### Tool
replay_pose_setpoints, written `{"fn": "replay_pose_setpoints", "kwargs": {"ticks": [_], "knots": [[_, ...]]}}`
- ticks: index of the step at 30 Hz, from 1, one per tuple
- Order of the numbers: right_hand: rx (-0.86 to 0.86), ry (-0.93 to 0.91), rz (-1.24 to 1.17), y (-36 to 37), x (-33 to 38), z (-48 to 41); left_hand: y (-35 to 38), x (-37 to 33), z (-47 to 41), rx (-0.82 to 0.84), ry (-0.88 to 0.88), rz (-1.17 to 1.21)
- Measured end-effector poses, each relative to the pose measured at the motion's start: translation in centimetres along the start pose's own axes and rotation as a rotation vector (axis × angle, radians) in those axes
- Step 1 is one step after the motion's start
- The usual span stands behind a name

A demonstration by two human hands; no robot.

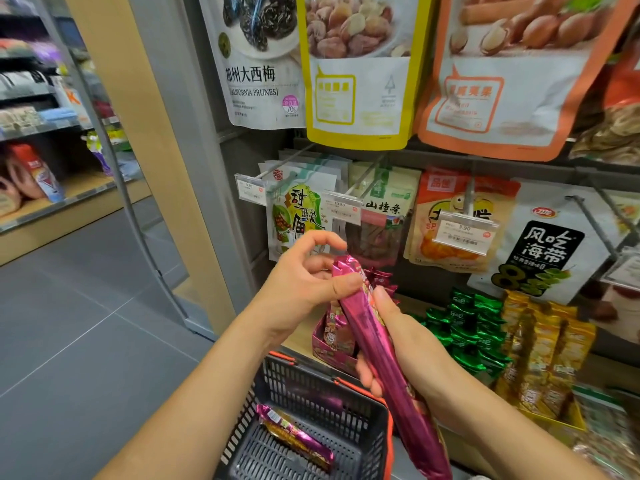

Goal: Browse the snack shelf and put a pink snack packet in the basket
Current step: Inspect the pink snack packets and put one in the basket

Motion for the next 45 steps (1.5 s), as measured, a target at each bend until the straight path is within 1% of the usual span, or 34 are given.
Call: {"fn": "replay_pose_setpoints", "kwargs": {"ticks": [5, 8, 14, 18, 20, 23, 27, 32, 36, 37, 39, 41, 43, 45], "knots": [[-0.049, -0.039, 0.101, -0.6, 0.5, 0.5, -0.1, 0.1, 0.0, 0.001, 0.023, 0.026], [-0.08, -0.052, 0.162, -1.2, 0.8, 0.9, -0.4, 0.2, 0.0, -0.026, 0.016, 0.056], [-0.13, -0.098, 0.189, -1.8, 1.0, 0.9, -0.5, 0.4, 0.0, -0.044, 0.036, 0.089], [-0.032, -0.076, 0.16, -1.9, 1.0, 1.0, -0.4, 0.0, -0.2, -0.031, 0.043, -0.018], [-0.028, -0.073, 0.138, -2.1, 0.8, 0.9, -0.3, -0.2, -0.4, -0.017, 0.06, -0.126], [-0.141, -0.098, 0.168, -2.7, 0.5, 1.0, -0.2, -0.7, -0.4, 0.013, 0.067, -0.256], [-0.335, -0.224, 0.411, -3.8, 1.0, 1.4, 0.1, -0.8, -0.1, 0.038, 0.007, -0.216], [-0.383, -0.254, 0.531, -3.6, 1.3, 1.7, -0.7, -1.3, -0.2, -0.029, 0.081, -0.374], [-0.371, -0.32, 0.53, -3.1, 1.8, 2.0, -1.0, -1.2, -0.3, -0.104, 0.135, -0.464], [-0.348, -0.351, 0.561, -2.9, 1.9, 2.0, -1.1, -1.1, -0.4, -0.125, 0.142, -0.44], [-0.273, -0.411, 0.63, -2.1, 1.9, 2.0, -1.5, -0.7, -0.4, -0.179, 0.13, -0.317], [-0.208, -0.428, 0.612, -1.5, 1.8, 2.0, -1.9, 0.1, -0.5, -0.223, 0.081, -0.164], [-0.199, -0.441, 0.565, -1.3, 2.0, 2.1, -1.8, 0.7, -0.7, -0.229, 0.036, -0.045], [-0.236, -0.468, 0.586, -1.6, 2.2, 2.2, -1.9, 0.7, -0.8, -0.214, 0.042, -0.05]]}}
Point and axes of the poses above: each hand's wrist, its own z-axis away from the middle knuckle, its own y-axis out of the palm, x = y × z, the point moved 6 cm from there along -z, towards the middle knuckle, and after that the axes turned 4 degrees about y, right-handed, at the moved point
